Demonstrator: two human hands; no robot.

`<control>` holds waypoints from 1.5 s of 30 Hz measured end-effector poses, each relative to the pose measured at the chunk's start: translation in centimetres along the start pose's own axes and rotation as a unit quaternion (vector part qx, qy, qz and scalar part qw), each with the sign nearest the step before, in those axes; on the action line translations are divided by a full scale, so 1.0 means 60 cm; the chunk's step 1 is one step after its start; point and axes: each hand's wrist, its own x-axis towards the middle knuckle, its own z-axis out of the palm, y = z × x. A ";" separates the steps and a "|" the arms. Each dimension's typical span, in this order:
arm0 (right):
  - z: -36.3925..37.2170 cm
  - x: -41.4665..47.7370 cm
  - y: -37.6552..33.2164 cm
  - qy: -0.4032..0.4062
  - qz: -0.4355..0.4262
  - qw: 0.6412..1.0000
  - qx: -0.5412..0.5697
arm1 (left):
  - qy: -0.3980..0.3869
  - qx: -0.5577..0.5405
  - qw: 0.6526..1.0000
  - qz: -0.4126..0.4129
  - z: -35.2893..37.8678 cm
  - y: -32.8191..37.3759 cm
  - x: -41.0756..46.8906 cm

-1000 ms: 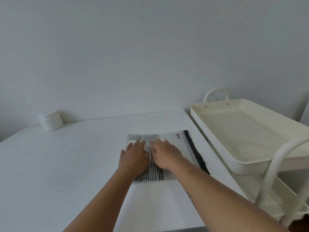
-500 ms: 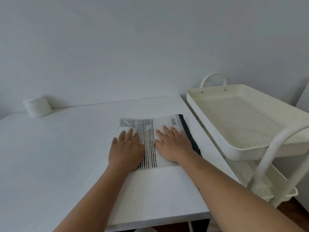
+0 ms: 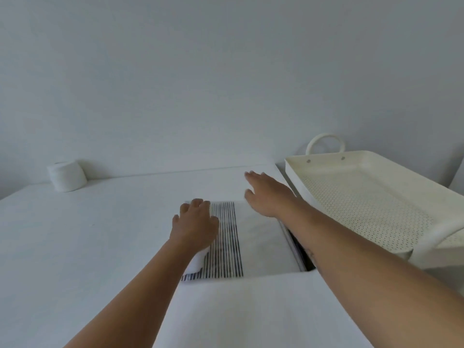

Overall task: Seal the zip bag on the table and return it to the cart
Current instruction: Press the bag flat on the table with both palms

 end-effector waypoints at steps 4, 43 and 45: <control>0.037 0.031 -0.069 -0.030 -0.045 0.998 0.023 | -0.014 -0.005 1.000 0.010 0.009 -0.003 0.012; 0.037 -0.098 -0.009 0.041 -0.023 0.997 -0.067 | 0.042 0.024 0.999 -0.018 0.023 0.030 -0.036; 0.060 -0.082 -0.014 -0.029 -0.085 0.996 -0.014 | -0.004 -0.015 0.998 -0.061 0.050 0.045 -0.071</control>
